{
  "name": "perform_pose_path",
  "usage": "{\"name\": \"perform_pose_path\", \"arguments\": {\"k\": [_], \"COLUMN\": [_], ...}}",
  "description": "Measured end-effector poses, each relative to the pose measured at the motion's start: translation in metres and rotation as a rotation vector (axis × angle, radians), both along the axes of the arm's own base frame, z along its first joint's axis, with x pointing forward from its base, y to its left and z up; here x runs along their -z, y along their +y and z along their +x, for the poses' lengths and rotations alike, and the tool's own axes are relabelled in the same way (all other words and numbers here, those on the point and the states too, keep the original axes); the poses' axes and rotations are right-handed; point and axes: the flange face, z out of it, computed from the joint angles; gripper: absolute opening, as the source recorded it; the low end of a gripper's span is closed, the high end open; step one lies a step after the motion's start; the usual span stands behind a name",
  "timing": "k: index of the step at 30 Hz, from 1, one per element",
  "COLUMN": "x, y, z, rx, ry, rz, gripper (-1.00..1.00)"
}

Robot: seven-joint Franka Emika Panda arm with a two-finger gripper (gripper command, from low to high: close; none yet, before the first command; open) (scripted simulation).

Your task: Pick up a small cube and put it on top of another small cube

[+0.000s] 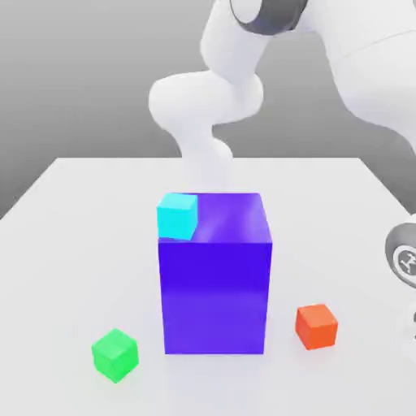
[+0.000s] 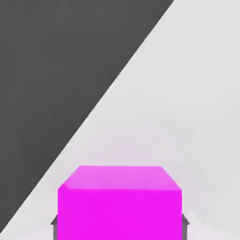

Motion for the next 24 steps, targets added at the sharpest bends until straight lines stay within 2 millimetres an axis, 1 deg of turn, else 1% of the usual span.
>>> {"name": "perform_pose_path", "arguments": {"k": [1, 2, 5, 10, 14, 18, 21, 24], "x": [-0.006, -0.017, -0.062, -0.125, -0.171, -0.212, -0.24, -0.265], "y": [0.0, 0.001, -0.001, -0.025, -0.051, -0.08, -0.106, -0.136], "z": [0.0, 0.0, 0.001, 0.013, 0.019, 0.022, 0.023, 0.024], "rx": [0.0, -0.001, -0.016, -0.243, -0.434, -0.619, -0.752, -0.877], "ry": [0.0, 0.0, -0.003, -0.042, -0.068, -0.087, -0.095, -0.098], "rz": [0.0, -0.001, -0.001, -0.021, -0.044, -0.071, -0.092, -0.114], "gripper": [-1.0, -1.0, -1.0, -1.0, -1.0, -1.0, -1.0, -1.0]}}
